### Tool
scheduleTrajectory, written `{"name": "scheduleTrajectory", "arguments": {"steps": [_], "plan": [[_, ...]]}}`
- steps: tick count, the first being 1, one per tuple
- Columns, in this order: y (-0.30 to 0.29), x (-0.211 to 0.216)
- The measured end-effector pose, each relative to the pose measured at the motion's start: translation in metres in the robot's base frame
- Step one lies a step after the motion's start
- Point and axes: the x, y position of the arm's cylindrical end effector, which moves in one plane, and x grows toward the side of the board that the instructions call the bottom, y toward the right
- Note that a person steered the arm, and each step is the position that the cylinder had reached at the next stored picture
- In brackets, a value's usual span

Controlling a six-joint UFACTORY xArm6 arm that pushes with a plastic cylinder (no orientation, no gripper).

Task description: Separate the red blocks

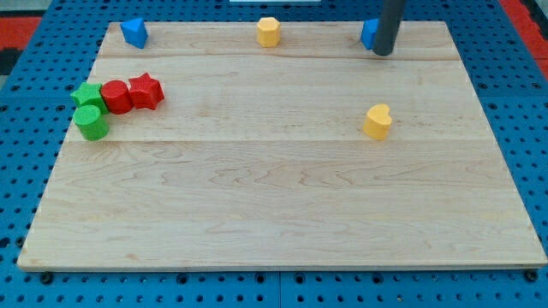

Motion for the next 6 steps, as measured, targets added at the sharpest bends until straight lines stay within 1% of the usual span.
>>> {"name": "scheduleTrajectory", "arguments": {"steps": [1, 2, 3, 4, 5, 6], "plan": [[-0.044, 0.043], [-0.193, 0.037], [-0.289, -0.003], [-0.378, 0.007], [-0.386, 0.071], [-0.385, 0.102]]}}
